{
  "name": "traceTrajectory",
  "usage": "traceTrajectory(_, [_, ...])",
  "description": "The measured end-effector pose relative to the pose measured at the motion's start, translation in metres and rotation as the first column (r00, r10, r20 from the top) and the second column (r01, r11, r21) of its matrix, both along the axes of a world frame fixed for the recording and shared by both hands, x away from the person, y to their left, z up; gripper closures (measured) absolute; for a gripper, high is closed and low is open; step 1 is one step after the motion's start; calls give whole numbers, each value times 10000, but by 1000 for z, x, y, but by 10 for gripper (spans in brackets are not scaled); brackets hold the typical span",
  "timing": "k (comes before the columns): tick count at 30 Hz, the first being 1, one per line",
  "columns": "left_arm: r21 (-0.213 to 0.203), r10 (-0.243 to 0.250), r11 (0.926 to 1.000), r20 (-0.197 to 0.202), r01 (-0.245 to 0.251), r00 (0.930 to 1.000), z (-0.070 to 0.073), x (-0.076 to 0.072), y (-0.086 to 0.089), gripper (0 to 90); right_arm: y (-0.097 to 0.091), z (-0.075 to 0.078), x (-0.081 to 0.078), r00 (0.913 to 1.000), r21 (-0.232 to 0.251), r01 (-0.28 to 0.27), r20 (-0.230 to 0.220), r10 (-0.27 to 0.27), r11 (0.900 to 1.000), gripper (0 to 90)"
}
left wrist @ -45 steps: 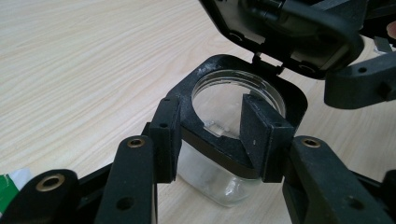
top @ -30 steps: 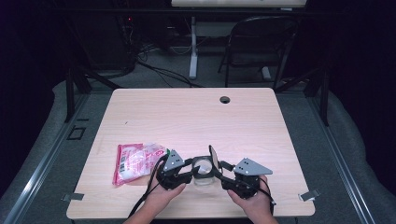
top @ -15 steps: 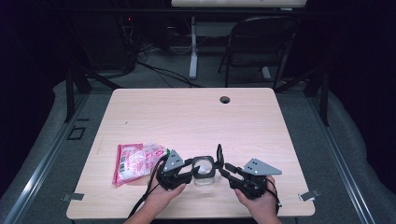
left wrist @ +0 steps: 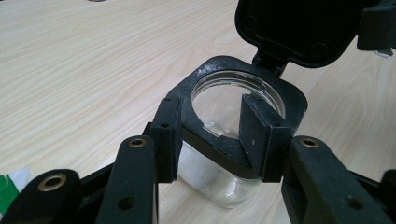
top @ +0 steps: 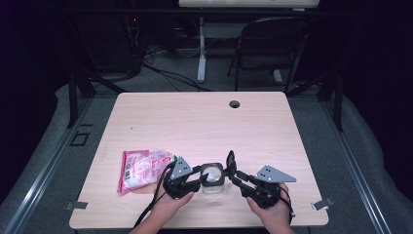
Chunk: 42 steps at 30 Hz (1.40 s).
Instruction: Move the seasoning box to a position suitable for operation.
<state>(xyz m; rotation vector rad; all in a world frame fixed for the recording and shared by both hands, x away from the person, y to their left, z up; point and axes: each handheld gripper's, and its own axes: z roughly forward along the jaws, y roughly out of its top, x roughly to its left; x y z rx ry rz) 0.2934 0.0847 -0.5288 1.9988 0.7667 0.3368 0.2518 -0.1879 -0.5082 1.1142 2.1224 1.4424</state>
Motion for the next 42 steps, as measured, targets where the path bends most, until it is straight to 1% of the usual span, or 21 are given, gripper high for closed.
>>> traceTrajectory(2, [-32, 25, 10000, -47, -25, 10000, 0, 0, 0, 597, 2, -3, 0, 10000, -9, -1, -39, 1, 10000, 650])
traceTrajectory(5, [-90, 33, 10000, -132, -34, 9999, 0, 1, 1, 585, 6, -8, 2, 9997, -137, -45, -225, 41, 9999, 635])
traceTrajectory(7, [-86, 62, 9999, -62, -63, 10000, 1, 1, 2, 581, 10, -11, 3, 9997, -163, 2, -247, -6, 9999, 620])
traceTrajectory(8, [-71, 49, 10000, -18, -49, 10000, 2, 1, 3, 577, 11, -12, 4, 9997, -252, 50, -249, -56, 9997, 612])
traceTrajectory(11, [-137, 168, 9998, -23, -168, 9999, 3, 0, 7, 569, 14, -15, 8, 9992, -320, 260, -300, -269, 9992, 613])
traceTrajectory(12, [-103, 186, 9998, 19, -185, 9998, 4, 0, 9, 568, 15, -16, 9, 9991, -294, 287, -317, -296, 9992, 618])
traceTrajectory(13, [-168, 254, 9995, 1, -254, 9997, 4, 0, 11, 567, 16, -17, 10, 9990, -250, 319, -300, -326, 9992, 625])
traceTrajectory(14, [-182, 288, 9994, 7, -288, 9996, 4, 0, 13, 567, 16, -17, 11, 9988, -322, 347, -348, -358, 9989, 632])
traceTrajectory(15, [-195, 308, 9993, -13, -308, 9995, 4, 0, 14, 566, 17, -17, 12, 9989, -237, 336, -334, -344, 9992, 639])
traceTrajectory(20, [-122, 466, 9988, 1, -466, 9989, 6, 0, 21, 564, 19, -18, 15, 9989, -256, 353, -308, -361, 9990, 672])
traceTrajectory(23, [-191, 565, 9982, 45, -564, 9984, 7, 0, 25, 564, 19, -18, 16, 9987, -307, 365, -334, -376, 9989, 703])
traceTrajectory(24, [-160, 578, 9982, 45, -577, 9983, 8, 0, 27, 564, 19, -18, 17, 9986, -272, 382, -354, -392, 9989, 711])
traceTrajectory(26, [-237, 720, 9971, 25, -719, 9974, 8, 0, 29, 564, 18, -18, 18, 9984, -213, 359, -421, -368, 9991, 732])
traceTrajectory(33, [-296, 1013, 9944, 101, -1010, 9948, 11, 0, 44, 564, 15, -17, 26, 9984, -117, 33, -559, -40, 9999, 784])
traceTrajectory(37, [-339, 1235, 9918, 119, -1230, 9923, 12, -1, 51, 564, 14, -16, 31, 9970, 8, -83, -763, 83, 10000, 823])
traceTrajectory(40, [-375, 1401, 9895, 124, -1395, 9901, 13, -1, 57, 564, 15, -15, 34, 9968, 12, -195, -777, 196, 9998, 840])
traceTrajectory(42, [-357, 1477, 9885, 147, -1471, 9889, 13, -2, 60, 564, 15, -15, 36, 9963, -97, -304, -802, 295, 9995, 847])
